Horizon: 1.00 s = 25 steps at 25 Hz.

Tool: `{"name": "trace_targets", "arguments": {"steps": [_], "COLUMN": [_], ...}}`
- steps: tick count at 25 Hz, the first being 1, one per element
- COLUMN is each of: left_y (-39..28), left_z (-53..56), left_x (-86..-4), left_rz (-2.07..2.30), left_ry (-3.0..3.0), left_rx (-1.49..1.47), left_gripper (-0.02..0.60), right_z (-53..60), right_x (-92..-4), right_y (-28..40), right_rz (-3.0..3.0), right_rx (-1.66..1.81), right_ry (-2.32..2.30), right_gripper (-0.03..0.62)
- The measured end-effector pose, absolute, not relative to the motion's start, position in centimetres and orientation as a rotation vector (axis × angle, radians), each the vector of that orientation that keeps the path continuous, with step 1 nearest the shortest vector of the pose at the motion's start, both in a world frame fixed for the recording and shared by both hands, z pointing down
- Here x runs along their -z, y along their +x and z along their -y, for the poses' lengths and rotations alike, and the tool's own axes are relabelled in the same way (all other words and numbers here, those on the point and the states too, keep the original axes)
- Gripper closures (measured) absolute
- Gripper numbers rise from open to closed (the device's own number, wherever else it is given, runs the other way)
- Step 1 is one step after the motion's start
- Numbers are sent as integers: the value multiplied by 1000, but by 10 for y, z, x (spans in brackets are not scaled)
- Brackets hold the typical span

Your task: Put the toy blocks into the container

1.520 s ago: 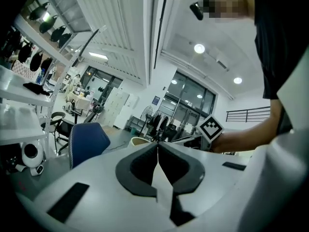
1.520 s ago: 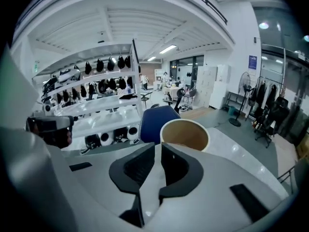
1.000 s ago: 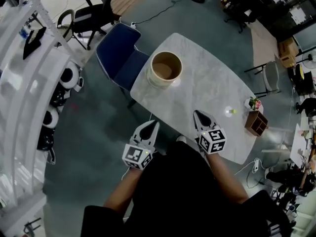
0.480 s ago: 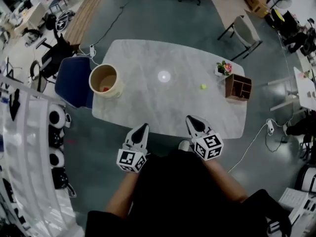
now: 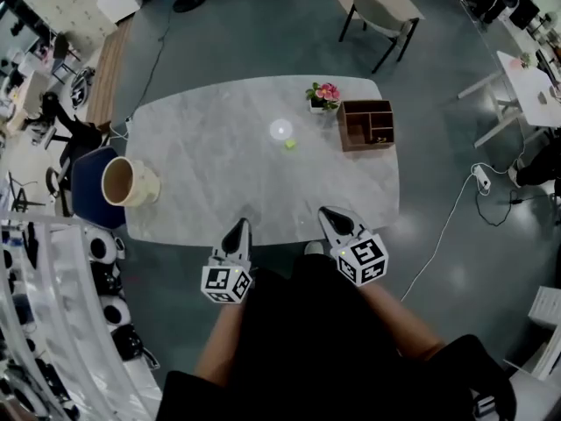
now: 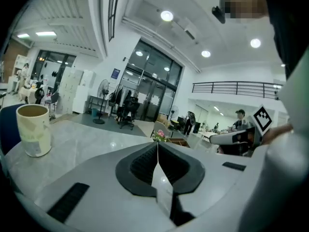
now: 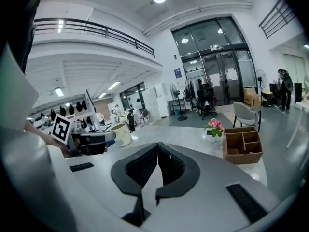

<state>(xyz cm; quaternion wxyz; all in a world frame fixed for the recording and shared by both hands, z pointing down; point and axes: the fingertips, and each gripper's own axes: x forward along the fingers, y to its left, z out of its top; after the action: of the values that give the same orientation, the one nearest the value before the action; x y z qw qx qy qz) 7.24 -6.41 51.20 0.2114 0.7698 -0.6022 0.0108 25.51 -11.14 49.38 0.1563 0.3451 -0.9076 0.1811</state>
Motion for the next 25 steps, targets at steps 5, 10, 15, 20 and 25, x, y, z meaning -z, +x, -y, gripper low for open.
{"name": "trace_targets", "arguments": {"steps": [5,10,15,20,25], "left_y": [144,158,165,172,177], "left_z": [92,115,154,208,249], "left_x": [-508,-523,-538,-560,-601], "left_rz": [1589,1531,1503,1482,1408], "left_ry": [2223,2223,2237,2258,2260], "left_rx": [-142,-228,-300,-360,-471], "left_gripper": [575,575,575,575,574], "right_z": [120,134,144,170,197], "right_x": [-501,-505,-511,-516,-519], "right_y": [293,312,323,332,339], "right_rz": [2606,2626,2613,2591,2549], "right_rx": [-549,-599,-652,-660,-630], "right_ry": [957,985,997,1029,1046], "right_gripper": [592,592,592,592,592]}}
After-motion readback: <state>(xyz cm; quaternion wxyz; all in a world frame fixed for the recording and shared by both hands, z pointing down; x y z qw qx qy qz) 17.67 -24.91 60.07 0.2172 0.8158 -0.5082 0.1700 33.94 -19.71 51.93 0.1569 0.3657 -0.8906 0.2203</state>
